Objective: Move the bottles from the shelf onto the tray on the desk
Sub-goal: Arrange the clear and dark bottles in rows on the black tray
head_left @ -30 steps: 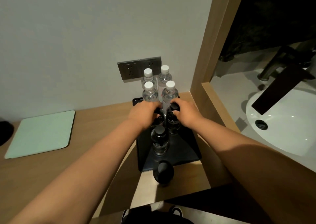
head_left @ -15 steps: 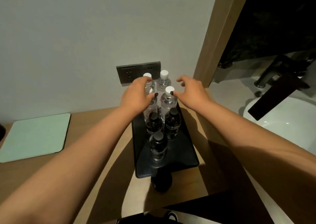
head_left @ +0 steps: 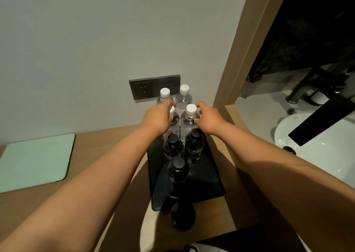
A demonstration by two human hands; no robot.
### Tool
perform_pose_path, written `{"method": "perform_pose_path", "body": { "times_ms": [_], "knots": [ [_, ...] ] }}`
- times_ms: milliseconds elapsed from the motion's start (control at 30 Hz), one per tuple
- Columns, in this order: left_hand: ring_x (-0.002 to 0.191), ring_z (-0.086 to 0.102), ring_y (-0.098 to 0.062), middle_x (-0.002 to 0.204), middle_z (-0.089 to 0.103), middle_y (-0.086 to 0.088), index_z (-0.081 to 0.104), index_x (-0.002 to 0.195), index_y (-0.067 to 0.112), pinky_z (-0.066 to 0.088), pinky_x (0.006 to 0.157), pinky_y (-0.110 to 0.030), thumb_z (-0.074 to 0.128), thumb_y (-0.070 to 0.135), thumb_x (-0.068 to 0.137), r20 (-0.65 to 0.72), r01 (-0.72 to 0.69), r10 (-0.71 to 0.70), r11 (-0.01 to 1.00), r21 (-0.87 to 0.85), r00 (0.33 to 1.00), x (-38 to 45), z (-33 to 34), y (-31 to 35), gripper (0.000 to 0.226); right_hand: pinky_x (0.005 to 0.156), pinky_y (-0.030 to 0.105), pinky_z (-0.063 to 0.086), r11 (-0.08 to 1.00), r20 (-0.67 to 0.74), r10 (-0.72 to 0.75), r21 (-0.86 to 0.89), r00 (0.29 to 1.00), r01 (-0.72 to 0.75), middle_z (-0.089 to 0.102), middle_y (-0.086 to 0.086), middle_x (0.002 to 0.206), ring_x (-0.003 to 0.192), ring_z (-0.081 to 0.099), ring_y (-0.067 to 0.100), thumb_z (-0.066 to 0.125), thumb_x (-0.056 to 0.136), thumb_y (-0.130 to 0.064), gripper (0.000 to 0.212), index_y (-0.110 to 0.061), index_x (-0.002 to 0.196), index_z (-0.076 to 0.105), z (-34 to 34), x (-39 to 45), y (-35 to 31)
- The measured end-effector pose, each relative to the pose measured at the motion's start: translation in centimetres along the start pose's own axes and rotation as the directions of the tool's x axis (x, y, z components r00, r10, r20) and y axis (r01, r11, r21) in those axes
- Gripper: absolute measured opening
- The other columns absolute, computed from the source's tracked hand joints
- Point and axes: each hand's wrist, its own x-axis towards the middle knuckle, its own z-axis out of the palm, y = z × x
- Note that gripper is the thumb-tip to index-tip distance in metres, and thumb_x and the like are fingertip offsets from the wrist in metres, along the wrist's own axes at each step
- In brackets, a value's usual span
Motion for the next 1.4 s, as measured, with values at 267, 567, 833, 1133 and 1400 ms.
{"method": "perform_pose_path", "body": {
  "times_ms": [267, 567, 833, 1133, 1400],
  "knots": [
    [0.099, 0.063, -0.02, 0.108, 0.068, 0.002, 0.059, 0.113, 0.023, 0.053, 0.087, -0.039, 0.061, 0.031, 0.087, -0.243, 0.02, -0.064, 0.984, -0.177, 0.968, 2.8, -4.0, -1.8, 0.027, 0.083, 0.028, 0.041, 0.997, -0.097, -0.023, 0.07, 0.995, 0.029, 0.053, 0.011, 0.132, 0.114, 0.053, 0.026, 0.063, 0.086, -0.009, 0.051, -0.016, 0.133, 0.048, -4.4, 2.6, -2.1],
    [0.113, 0.057, -0.033, 0.125, 0.061, -0.013, 0.041, 0.137, 0.024, 0.047, 0.09, -0.041, 0.059, 0.02, 0.09, 0.046, -0.028, 0.028, 1.0, -0.008, 0.999, 6.4, -1.8, -3.1, 0.051, 0.103, 0.028, 0.035, 0.998, -0.023, -0.067, 0.0, 0.998, 0.067, 0.047, 0.011, 0.143, 0.13, 0.045, 0.027, 0.059, 0.09, -0.013, 0.053, -0.016, 0.141, 0.043, -2.2, 7.5, -4.5],
    [0.099, 0.062, -0.035, 0.111, 0.066, -0.018, 0.041, 0.132, 0.021, 0.052, 0.083, -0.045, 0.056, 0.016, 0.091, 0.028, -0.114, 0.113, 0.992, 0.058, 0.993, 7.1, -1.9, -4.5, 0.044, 0.098, 0.035, 0.04, 0.99, -0.078, -0.08, -0.125, 0.994, 0.07, 0.055, 0.014, 0.135, 0.123, 0.049, 0.034, 0.052, 0.092, -0.006, 0.042, -0.017, 0.133, 0.052, -1.0, 9.2, -4.3],
    [0.121, 0.054, -0.028, 0.132, 0.058, -0.009, 0.036, 0.141, 0.026, 0.046, 0.099, -0.044, 0.062, 0.026, 0.088, -0.046, -0.039, 0.031, 0.982, -0.187, 0.998, 4.4, -3.1, -3.8, 0.06, 0.108, 0.028, 0.03, 0.998, -0.077, -0.063, 0.026, 0.995, 0.066, 0.044, 0.01, 0.147, 0.136, 0.04, 0.027, 0.053, 0.09, -0.008, 0.059, -0.017, 0.146, 0.036, -1.7, 6.7, -4.0],
    [0.125, 0.048, -0.011, 0.137, 0.052, 0.002, 0.045, 0.135, 0.026, 0.041, 0.104, -0.033, 0.058, 0.02, 0.092, -0.179, 0.036, -0.146, 0.861, -0.507, 0.973, -8.1, -2.4, -2.7, 0.046, 0.09, 0.014, 0.026, 0.953, -0.214, -0.266, 0.092, 0.94, 0.29, 0.049, -0.001, 0.137, 0.122, 0.045, 0.013, 0.055, 0.09, -0.014, 0.047, -0.023, 0.136, 0.047, -1.6, -4.6, -2.5]
  ]
}}
